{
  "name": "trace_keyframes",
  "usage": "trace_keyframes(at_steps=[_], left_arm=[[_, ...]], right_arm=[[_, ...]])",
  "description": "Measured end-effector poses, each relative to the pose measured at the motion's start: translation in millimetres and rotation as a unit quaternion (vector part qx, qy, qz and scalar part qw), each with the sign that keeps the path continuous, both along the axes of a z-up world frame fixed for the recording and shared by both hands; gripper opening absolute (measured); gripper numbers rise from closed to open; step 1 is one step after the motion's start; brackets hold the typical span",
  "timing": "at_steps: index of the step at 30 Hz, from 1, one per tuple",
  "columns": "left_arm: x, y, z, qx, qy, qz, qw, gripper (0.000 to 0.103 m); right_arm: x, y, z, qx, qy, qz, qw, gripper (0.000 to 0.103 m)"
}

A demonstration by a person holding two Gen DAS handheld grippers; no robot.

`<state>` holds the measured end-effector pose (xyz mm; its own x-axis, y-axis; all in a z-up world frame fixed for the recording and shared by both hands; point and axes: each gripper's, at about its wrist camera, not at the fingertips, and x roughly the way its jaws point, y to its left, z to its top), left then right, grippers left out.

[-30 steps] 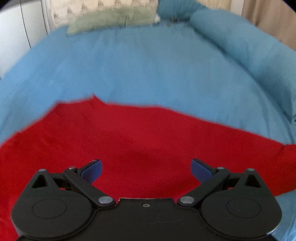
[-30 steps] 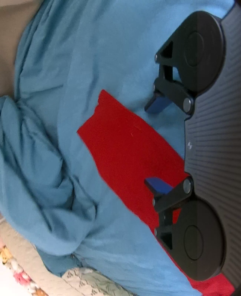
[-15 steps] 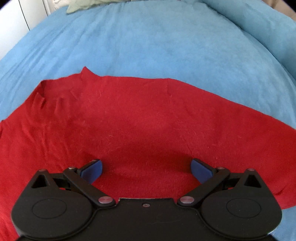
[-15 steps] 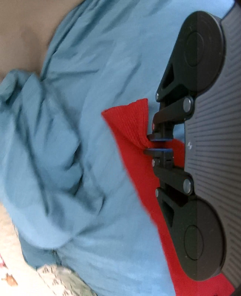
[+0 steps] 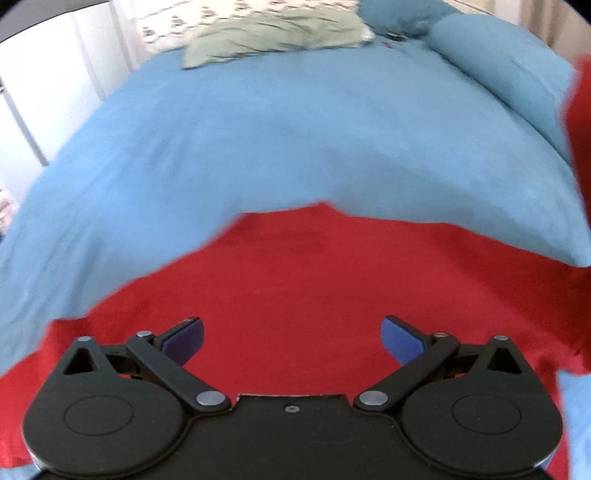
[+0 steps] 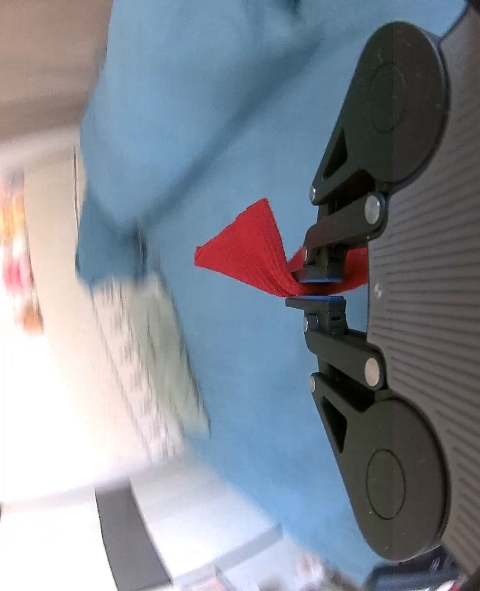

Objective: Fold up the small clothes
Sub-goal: 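Lay the sleeve across the sweater body and open the right gripper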

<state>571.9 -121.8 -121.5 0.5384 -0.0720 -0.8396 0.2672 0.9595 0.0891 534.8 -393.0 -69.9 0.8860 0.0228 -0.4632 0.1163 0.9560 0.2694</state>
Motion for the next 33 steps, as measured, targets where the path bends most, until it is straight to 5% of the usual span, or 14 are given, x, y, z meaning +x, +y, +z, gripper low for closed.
trace_keyframes(at_steps=[6, 11, 16, 21, 27, 33], left_arm=[[-9, 100, 2, 0.018, -0.01, 0.048, 0.9986, 0.103], [-20, 169, -13, -0.037, 0.009, 0.087, 0.9955, 0.103], [-27, 200, -25, -0.087, 0.027, 0.115, 0.9893, 0.103], [-22, 192, -28, -0.125, 0.038, 0.115, 0.9848, 0.103], [-18, 158, -39, -0.159, 0.06, 0.088, 0.9815, 0.103], [-10, 124, -59, -0.205, 0.07, 0.092, 0.972, 0.085]], right_arm=[[33, 150, -72, -0.003, 0.018, 0.177, 0.984, 0.021], [27, 222, -150, -0.045, 0.086, 0.235, 0.967, 0.021], [15, 250, -181, -0.096, 0.107, 0.265, 0.954, 0.025], [-12, 248, -166, -0.133, 0.093, 0.296, 0.941, 0.066], [-38, 200, -132, -0.127, 0.099, 0.266, 0.95, 0.089], [-72, 138, -136, -0.107, 0.142, 0.214, 0.961, 0.094]])
